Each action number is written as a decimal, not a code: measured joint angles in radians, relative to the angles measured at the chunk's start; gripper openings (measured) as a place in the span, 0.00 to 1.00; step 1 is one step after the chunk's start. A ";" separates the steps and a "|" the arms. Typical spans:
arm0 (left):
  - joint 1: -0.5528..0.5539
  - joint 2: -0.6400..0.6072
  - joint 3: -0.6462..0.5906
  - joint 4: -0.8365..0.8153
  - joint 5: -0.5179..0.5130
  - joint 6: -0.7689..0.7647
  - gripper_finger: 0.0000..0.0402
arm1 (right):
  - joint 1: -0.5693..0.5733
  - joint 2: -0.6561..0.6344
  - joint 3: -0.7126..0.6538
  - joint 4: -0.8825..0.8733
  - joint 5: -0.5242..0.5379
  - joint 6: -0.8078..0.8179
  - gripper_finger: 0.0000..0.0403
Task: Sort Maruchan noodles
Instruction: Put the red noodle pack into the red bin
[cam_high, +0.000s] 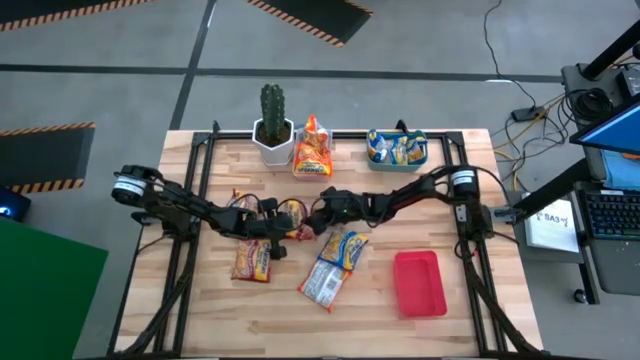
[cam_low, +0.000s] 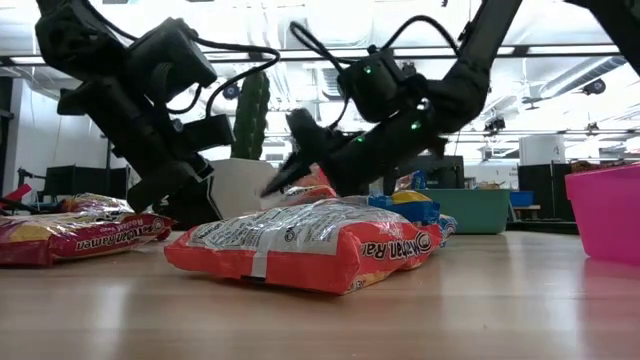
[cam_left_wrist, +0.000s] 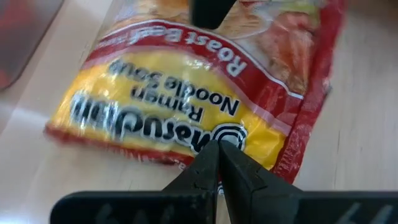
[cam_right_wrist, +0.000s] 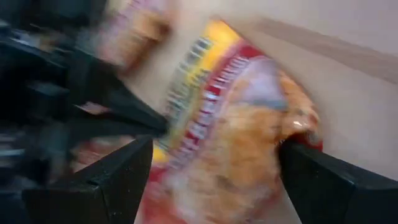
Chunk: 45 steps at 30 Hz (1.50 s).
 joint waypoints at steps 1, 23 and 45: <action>0.000 0.000 0.000 0.003 0.001 0.000 0.00 | -0.001 0.013 0.007 0.045 -0.024 -0.009 0.77; -0.004 0.001 -0.001 0.022 0.007 -0.006 0.00 | -0.003 0.105 0.151 0.020 -0.069 -0.182 0.12; -0.052 -0.515 0.000 -0.061 0.003 0.159 0.00 | 0.018 -0.429 0.134 -0.654 -0.169 -0.278 0.03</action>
